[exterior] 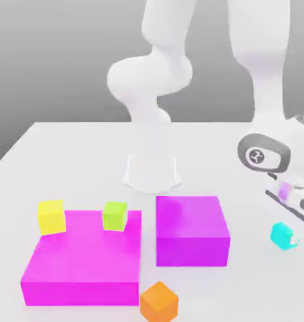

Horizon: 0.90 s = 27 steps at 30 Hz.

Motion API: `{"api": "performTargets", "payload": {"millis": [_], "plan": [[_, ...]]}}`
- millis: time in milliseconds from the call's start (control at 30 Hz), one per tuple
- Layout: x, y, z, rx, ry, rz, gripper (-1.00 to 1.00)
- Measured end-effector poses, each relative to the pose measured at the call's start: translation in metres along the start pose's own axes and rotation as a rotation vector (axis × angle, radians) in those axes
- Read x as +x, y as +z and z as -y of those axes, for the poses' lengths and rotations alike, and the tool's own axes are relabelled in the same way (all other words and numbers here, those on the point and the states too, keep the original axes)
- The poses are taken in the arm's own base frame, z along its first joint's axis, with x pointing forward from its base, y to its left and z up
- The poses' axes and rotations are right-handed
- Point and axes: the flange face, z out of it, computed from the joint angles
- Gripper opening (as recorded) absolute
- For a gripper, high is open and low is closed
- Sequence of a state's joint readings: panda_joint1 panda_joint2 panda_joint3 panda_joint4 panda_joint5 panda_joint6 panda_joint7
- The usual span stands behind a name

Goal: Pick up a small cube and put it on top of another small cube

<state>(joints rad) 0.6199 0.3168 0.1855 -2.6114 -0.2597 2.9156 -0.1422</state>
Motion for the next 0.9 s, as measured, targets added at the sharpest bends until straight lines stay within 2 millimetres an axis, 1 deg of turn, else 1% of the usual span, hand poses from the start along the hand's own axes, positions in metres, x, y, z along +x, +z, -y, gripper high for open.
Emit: {"api": "performTargets", "payload": {"millis": [100, 133, 200, 233, 267, 300, 400, 433, 533, 633, 733, 800, 900], "plan": [[-0.001, -0.031, 0.000, 0.000, -0.001, 0.000, -1.00], [-0.004, -0.040, -0.007, -0.004, 0.017, 0.002, -1.00], [-0.020, -0.054, -0.041, -0.025, 0.111, 0.010, -1.00], [-0.032, -0.061, -0.062, -0.037, 0.171, 0.015, -1.00], [-0.048, -0.067, -0.087, -0.048, 0.244, 0.019, -1.00], [-0.068, -0.074, -0.114, -0.058, 0.330, 0.024, -1.00], [-0.125, -0.093, -0.171, -0.081, 0.542, 0.036, -1.00], [-0.144, -0.100, -0.186, -0.087, 0.609, 0.039, -1.00], [-0.197, -0.118, -0.216, -0.098, 0.780, 0.044, -1.00], [-0.257, -0.135, -0.237, -0.098, 0.961, 0.045, -1.00], [-0.324, -0.149, -0.250, -0.086, 1.158, 0.042, -1.00], [-0.369, -0.156, -0.251, -0.072, 1.289, 0.036, -1.00], [-0.435, -0.164, -0.243, -0.040, 1.484, 0.022, -1.00]]}}
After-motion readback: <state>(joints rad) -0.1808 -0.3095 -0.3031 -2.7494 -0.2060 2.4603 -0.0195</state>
